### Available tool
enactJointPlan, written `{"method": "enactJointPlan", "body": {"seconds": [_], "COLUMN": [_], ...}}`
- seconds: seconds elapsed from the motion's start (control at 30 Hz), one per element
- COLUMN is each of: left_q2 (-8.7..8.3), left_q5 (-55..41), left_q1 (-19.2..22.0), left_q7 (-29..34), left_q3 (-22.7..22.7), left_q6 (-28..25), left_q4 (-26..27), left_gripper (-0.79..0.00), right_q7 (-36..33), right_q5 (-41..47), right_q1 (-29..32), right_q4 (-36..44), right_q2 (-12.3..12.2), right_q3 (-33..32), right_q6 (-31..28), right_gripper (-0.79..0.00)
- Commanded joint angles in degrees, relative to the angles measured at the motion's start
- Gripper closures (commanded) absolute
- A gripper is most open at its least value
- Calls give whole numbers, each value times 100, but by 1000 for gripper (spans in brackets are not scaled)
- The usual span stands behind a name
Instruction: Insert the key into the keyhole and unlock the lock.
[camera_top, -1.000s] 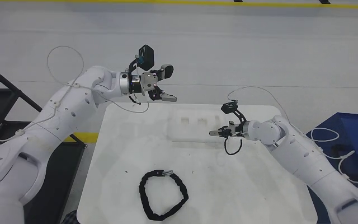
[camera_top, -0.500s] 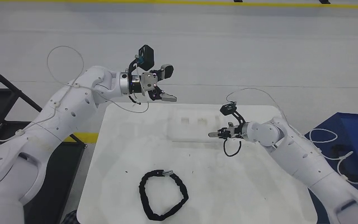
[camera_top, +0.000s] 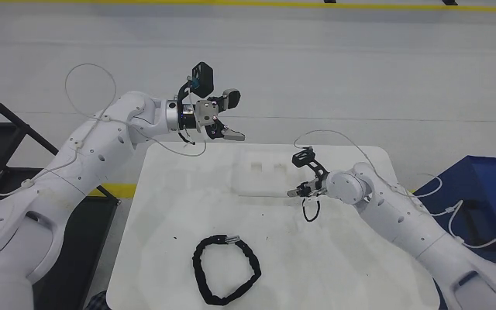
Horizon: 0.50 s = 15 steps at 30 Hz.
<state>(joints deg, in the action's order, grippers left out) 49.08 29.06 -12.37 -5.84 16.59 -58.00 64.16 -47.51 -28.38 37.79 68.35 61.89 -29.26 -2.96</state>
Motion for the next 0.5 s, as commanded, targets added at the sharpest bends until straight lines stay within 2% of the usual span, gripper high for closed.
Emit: {"method": "enactJointPlan", "body": {"seconds": [0.0,0.03,0.07,0.1,0.27,0.47], "left_q2": [0,0,0,0,0,0], "left_q5": [0,0,0,0,0,0], "left_q1": [0,0,0,0,0,0], "left_q7": [0,0,0,0,0,0], "left_q3": [0,0,0,0,0,0], "left_q6": [0,0,0,0,0,0], "left_q4": [0,0,0,0,0,0], "left_gripper": [-785,-785,-785,-785,-785,-785], "right_q7": [-35,-58,-85,-103,-200,-364], "right_q5": [-31,-37,-61,-87,-349,-576], "right_q1": [-20,-25,-30,-31,-4,63], "right_q4": [-13,-13,-14,-7,58,113], "right_q2": [23,32,40,45,58,71], "right_q3": [-19,-34,-48,-65,-130,-199], "right_q6": [22,24,30,47,280,431], "right_gripper": [-603,-517,-391,-363,-305,-299]}}
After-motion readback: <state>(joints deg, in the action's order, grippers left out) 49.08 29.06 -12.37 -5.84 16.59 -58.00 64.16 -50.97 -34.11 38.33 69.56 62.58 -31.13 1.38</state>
